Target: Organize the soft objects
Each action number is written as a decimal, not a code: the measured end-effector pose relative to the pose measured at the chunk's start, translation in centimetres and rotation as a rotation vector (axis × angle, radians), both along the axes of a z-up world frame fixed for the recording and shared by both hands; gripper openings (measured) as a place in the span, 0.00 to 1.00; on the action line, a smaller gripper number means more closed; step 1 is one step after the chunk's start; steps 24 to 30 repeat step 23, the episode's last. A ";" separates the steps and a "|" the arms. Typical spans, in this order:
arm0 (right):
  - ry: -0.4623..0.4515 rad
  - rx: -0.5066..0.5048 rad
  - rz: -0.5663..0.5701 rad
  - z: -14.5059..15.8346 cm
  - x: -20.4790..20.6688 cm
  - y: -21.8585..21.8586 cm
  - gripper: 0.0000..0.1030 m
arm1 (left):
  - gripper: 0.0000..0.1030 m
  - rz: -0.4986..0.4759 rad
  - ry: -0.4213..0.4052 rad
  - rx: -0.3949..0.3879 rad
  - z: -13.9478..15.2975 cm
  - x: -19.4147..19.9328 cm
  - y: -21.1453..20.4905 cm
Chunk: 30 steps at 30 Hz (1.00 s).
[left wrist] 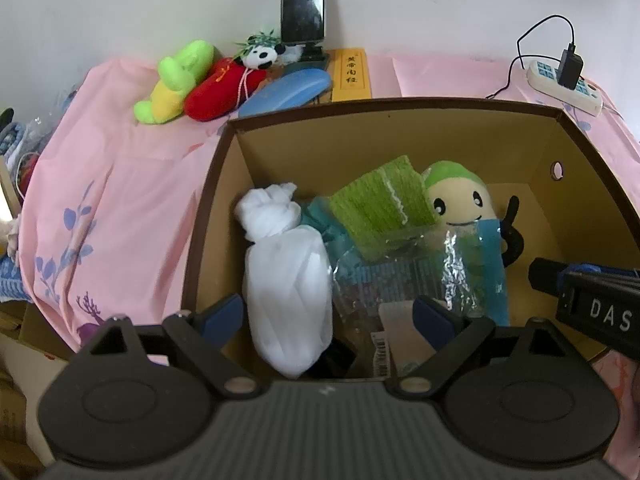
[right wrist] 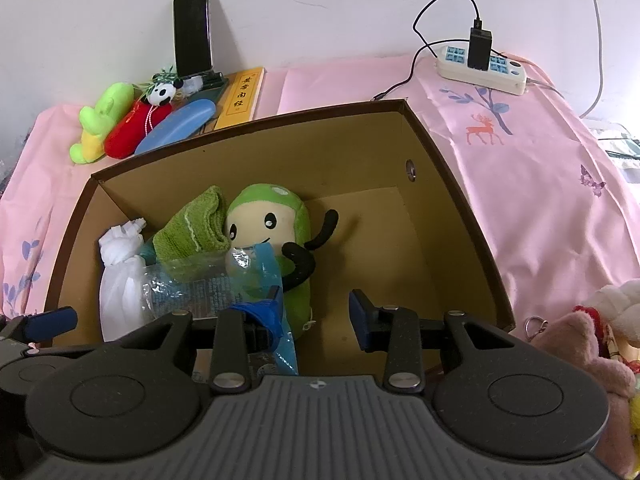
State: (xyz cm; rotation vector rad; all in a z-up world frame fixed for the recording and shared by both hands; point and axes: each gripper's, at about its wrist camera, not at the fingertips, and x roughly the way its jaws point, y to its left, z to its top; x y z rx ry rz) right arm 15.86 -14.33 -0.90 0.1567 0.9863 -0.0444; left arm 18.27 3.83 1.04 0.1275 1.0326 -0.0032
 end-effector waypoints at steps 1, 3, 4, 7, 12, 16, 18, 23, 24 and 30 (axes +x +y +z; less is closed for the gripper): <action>0.000 -0.002 0.000 0.0 0.0 0.0 0.18 | 0.91 -0.002 0.000 0.000 0.0 0.0 0.0; 0.000 -0.003 0.000 0.0 0.0 0.0 0.18 | 0.91 -0.006 -0.003 0.001 0.0 -0.1 -0.1; 0.000 -0.003 0.000 0.0 0.0 0.0 0.18 | 0.91 -0.008 -0.005 0.000 0.0 -0.1 -0.1; 0.000 -0.004 -0.001 0.0 0.0 0.0 0.18 | 0.91 -0.011 0.000 -0.002 -0.1 -0.1 -0.1; 0.000 -0.004 -0.001 -0.1 0.0 0.0 0.18 | 0.91 -0.012 0.005 -0.006 -0.3 0.0 0.0; 0.002 -0.002 -0.002 -0.2 -0.1 0.0 0.18 | 0.90 -0.023 -0.001 -0.035 -0.4 -0.1 0.2; 0.000 0.000 -0.004 -0.3 -0.1 0.0 0.18 | 0.90 -0.023 -0.007 -0.051 -0.4 -0.1 0.3; -0.005 0.003 -0.011 -0.3 0.0 -0.1 0.18 | 0.90 -0.020 -0.023 -0.051 -0.2 -0.2 0.2; -0.005 0.003 -0.011 -0.3 0.0 -0.1 0.18 | 0.90 -0.020 -0.023 -0.051 -0.2 -0.2 0.2; -0.005 0.003 -0.011 -0.3 0.0 -0.1 0.18 | 0.90 -0.020 -0.023 -0.051 -0.2 -0.2 0.2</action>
